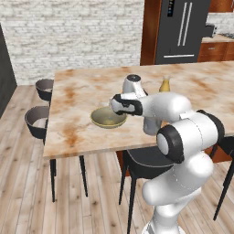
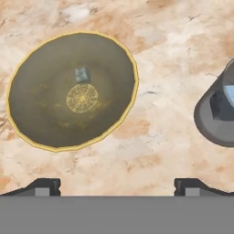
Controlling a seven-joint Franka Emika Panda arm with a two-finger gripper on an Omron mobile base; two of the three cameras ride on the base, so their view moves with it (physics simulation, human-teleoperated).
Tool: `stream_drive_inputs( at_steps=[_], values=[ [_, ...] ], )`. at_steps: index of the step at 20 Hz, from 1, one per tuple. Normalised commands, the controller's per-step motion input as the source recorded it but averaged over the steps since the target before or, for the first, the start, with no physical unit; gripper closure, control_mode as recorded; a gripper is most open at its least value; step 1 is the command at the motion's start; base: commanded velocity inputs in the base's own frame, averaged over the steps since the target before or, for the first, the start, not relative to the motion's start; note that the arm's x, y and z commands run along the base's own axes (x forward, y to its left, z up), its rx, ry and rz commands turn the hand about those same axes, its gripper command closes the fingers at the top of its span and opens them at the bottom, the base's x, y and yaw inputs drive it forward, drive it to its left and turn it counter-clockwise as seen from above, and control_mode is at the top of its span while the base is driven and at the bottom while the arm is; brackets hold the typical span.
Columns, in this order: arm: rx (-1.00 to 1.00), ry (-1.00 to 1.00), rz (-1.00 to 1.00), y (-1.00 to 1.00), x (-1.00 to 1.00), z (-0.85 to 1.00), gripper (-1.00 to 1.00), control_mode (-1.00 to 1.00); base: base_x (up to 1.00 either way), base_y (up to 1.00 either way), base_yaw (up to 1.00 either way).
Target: There are two ice cubes in the ice bowl. Place both ice cubes in the glass cup.
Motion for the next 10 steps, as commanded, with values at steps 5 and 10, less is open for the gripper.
stream_drive_inputs(
  at_steps=[5, 10],
  values=[
    [0.00, 0.00, 0.00, 0.27, 0.60, -0.22, -1.00, -1.00, 0.00, 0.00, 0.00],
    [0.00, 0.00, 0.00, 0.03, 0.56, -0.21, -1.00, -1.00, 0.00, 0.00, 0.00]
  ],
)
